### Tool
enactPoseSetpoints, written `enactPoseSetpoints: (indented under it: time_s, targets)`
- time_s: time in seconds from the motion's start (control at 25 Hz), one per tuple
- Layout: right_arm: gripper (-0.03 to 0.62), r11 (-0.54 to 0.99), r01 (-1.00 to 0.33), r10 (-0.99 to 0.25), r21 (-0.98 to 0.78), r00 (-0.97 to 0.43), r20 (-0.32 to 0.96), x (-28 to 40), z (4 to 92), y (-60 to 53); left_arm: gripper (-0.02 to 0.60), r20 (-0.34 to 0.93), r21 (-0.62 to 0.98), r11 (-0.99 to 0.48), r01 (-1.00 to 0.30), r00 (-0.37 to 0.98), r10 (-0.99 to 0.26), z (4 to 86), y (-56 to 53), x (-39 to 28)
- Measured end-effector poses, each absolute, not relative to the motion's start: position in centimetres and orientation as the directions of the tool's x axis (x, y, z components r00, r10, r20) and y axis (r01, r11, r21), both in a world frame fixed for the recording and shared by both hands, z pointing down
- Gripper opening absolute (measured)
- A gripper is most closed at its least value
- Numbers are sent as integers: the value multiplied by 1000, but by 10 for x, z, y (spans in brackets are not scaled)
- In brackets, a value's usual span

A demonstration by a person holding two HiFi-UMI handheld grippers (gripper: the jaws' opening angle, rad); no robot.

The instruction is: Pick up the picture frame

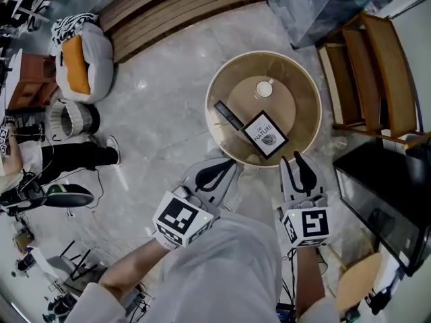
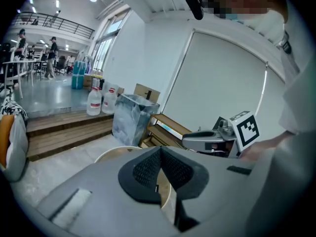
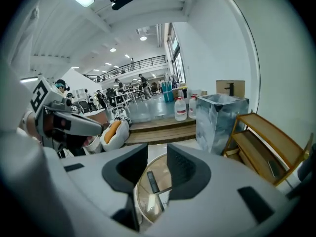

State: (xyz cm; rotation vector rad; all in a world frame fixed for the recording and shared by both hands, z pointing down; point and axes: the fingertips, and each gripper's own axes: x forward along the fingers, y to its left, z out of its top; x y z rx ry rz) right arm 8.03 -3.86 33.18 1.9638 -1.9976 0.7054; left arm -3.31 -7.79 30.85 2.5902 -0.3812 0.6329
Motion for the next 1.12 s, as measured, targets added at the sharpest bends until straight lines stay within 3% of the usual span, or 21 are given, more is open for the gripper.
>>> enactPoseSetpoints:
  time_s: [0.84,1.12]
  targets:
    - [87,201,-974,-721,-103,-218,657,116,608,-71,-4,649,300,-773,-560,713,-265,549,-83,-2]
    - [92,254,-962,-663,-104,-251,705,113,679,-84,-3,668,292,-766,-572,696,-265,613,-89,1]
